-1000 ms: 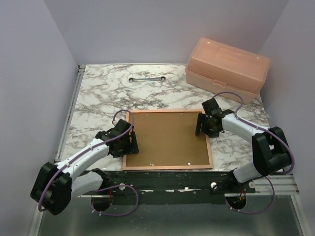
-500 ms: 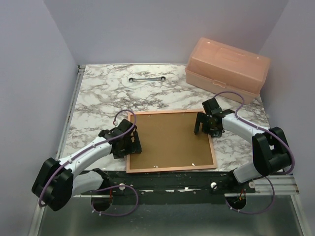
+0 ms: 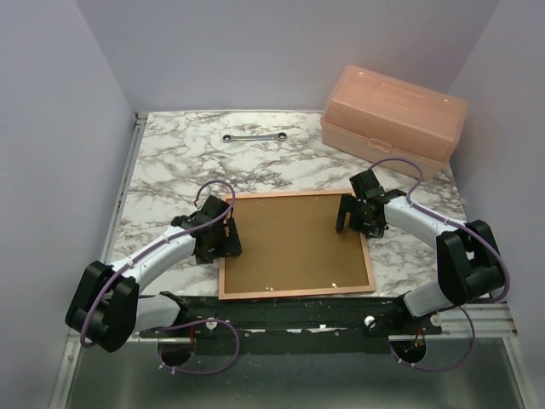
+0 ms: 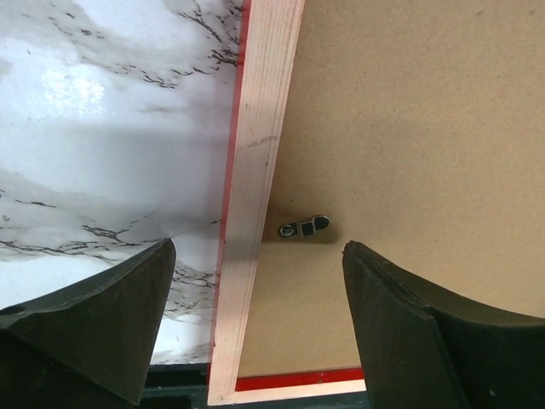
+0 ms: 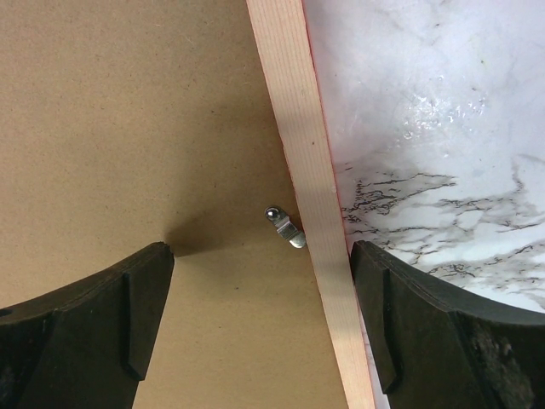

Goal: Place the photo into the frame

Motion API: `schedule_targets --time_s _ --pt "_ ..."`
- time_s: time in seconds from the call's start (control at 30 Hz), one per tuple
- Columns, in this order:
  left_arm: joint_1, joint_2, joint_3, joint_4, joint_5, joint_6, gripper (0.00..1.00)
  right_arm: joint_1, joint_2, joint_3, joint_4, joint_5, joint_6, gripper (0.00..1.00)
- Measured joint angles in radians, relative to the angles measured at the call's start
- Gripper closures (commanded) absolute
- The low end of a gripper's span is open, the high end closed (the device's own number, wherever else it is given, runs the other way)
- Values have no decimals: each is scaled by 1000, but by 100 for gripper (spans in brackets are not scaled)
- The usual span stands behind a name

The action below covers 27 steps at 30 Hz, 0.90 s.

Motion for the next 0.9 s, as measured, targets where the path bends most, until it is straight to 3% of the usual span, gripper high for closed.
schedule_targets --time_s 0.6,0.9 --pt "-1 117 56 10 -37 15 55 0 0 0 6 -9 0 7" --pt "3 146 91 -3 -73 32 88 -3 0 0 7 -10 -4 7"
